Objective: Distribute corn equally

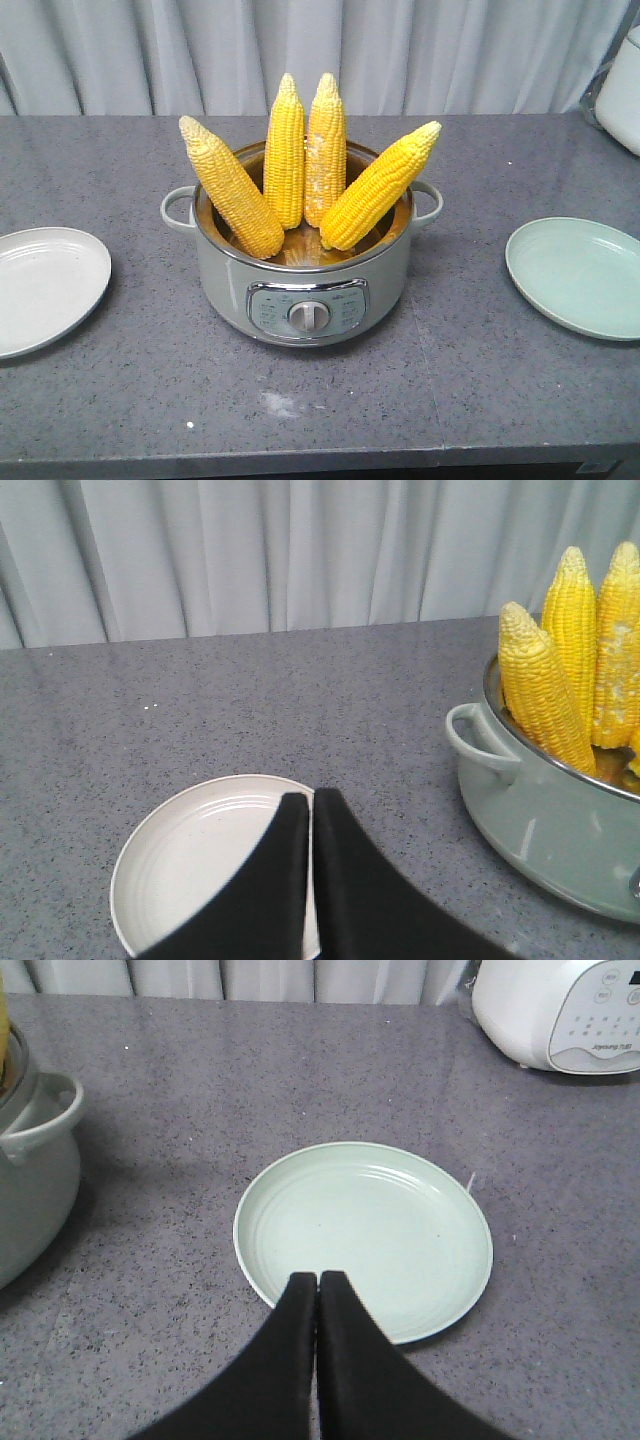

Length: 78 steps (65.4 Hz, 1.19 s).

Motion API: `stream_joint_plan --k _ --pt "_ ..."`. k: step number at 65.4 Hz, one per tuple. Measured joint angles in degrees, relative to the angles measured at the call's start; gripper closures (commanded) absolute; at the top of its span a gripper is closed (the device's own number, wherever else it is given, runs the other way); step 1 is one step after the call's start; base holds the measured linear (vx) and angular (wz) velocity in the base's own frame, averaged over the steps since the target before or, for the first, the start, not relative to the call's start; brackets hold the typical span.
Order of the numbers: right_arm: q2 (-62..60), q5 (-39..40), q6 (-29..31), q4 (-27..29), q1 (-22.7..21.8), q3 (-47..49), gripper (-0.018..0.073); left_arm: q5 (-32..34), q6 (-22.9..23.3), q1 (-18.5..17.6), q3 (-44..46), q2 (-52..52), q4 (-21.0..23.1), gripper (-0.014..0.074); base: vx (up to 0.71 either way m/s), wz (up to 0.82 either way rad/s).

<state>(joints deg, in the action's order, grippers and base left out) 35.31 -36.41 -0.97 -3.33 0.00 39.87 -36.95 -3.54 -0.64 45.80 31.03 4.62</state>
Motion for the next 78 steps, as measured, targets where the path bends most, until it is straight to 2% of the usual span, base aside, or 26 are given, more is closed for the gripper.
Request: stream_joint_plan --k 8,16,22,30,35,42,52,60,72,78 --pt "0.0 -1.9 0.0 0.0 0.0 0.0 0.0559 -0.6 0.0 0.0 0.0 0.0 0.0 0.0576 0.0 0.0" --pt "0.0 -3.8 0.2 0.0 0.0 0.0 0.0478 -0.9 0.1 0.0 0.0 0.0 0.0 0.0454 0.0 0.0" --pt "0.0 -5.8 1.4 0.0 0.0 0.0 0.0349 -0.9 0.1 0.0 0.0 0.0 0.0 0.0295 0.0 0.0" --pt "0.0 -6.6 2.3 0.0 0.0 0.0 0.0103 -1.0 0.1 0.0 0.0 0.0 0.0 0.0076 0.0 0.0" --pt "0.0 -6.8 2.5 0.1 0.0 0.0 -0.0016 -1.2 0.1 0.0 0.0 0.0 0.0 -0.0007 0.0 0.0" --pt "0.0 -6.8 2.7 1.8 0.0 0.0 -0.0139 -1.8 -0.4 0.0 0.1 0.9 0.0 -0.0044 0.0 0.0" --pt "1.1 -6.8 4.8 4.9 0.0 0.0 -0.015 -3.7 -2.5 -1.6 1.6 4.7 0.3 -0.0027 0.0 0.0" --pt "3.8 -6.3 9.1 9.9 0.0 0.1 -0.0124 -3.8 -5.6 -6.7 2.8 7.8 0.8 -0.0008 0.0 0.0" --pt "9.1 -6.3 20.9 21.5 0.0 2.9 -0.0079 -3.9 -9.3 -15.4 3.1 10.0 1.3 0.001 0.0 0.0" --pt "12.7 -6.4 27.5 27.7 0.0 4.3 -0.0074 -3.9 -9.8 -18.1 3.1 10.2 1.4 0.001 0.0 0.0"
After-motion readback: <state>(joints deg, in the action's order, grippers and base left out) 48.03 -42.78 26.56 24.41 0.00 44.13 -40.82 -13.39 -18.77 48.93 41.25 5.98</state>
